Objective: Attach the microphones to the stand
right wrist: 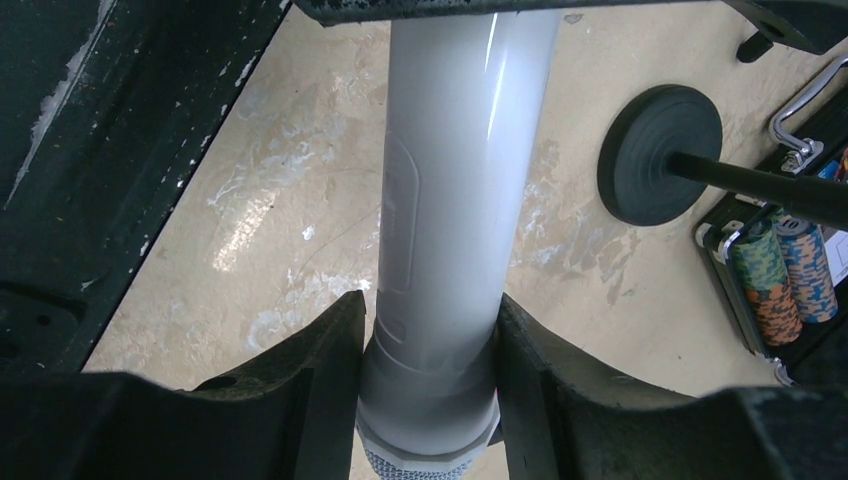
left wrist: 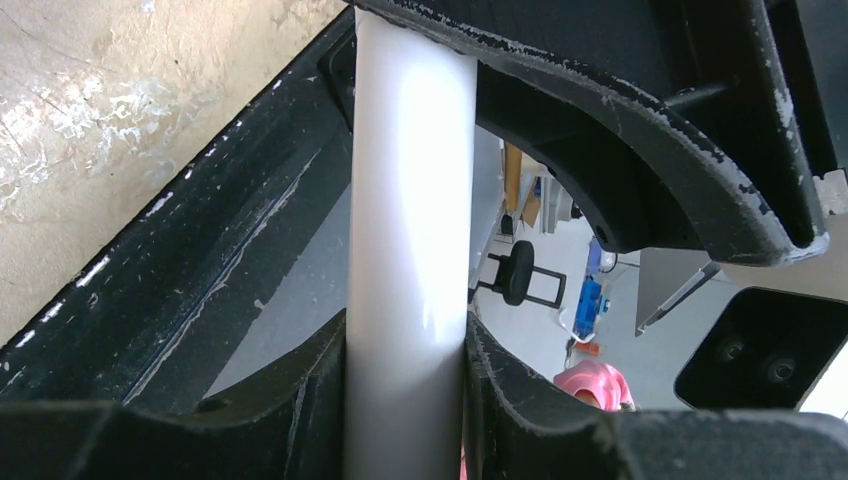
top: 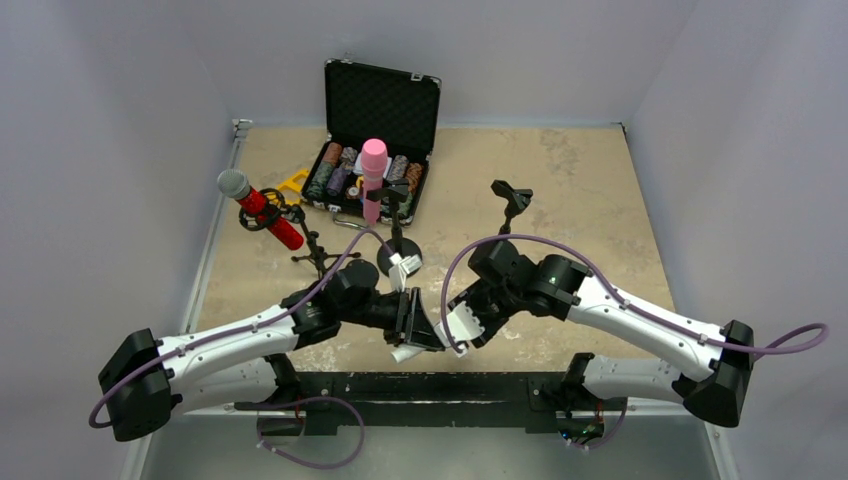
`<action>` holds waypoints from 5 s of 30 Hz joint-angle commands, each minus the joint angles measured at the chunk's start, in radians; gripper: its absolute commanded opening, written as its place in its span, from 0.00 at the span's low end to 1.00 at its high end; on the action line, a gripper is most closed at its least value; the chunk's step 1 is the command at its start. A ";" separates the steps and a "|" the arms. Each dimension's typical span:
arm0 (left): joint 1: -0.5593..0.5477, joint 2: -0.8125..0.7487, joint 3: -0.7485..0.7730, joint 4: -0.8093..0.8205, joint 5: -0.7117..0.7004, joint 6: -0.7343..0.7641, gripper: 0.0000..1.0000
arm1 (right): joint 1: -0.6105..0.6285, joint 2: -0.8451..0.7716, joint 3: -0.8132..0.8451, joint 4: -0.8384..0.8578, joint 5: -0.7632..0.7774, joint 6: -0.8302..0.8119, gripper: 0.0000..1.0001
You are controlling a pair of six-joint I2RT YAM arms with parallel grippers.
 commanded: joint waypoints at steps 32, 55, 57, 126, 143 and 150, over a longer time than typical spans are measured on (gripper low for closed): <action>-0.009 -0.252 -0.263 0.186 -0.041 0.184 0.00 | -0.302 -0.206 0.049 -0.072 -0.446 0.132 0.97; -0.100 -0.295 -0.098 0.147 -0.271 0.826 0.00 | -0.916 -0.420 0.109 0.135 -0.634 0.620 0.99; -0.100 -0.271 -0.094 0.183 -0.288 0.845 0.00 | -0.930 -0.402 0.118 0.158 -0.603 0.650 0.99; -0.103 -0.490 -0.274 0.359 -0.570 1.068 0.00 | -0.694 0.340 0.745 -0.474 -0.510 0.250 0.03; -0.103 -0.229 -0.290 0.913 -0.700 1.125 0.00 | -0.549 0.214 0.552 -0.381 -0.575 0.328 0.45; -0.103 0.001 -0.249 1.211 -0.678 1.172 0.00 | -0.670 0.144 0.555 -0.377 -0.651 0.316 0.80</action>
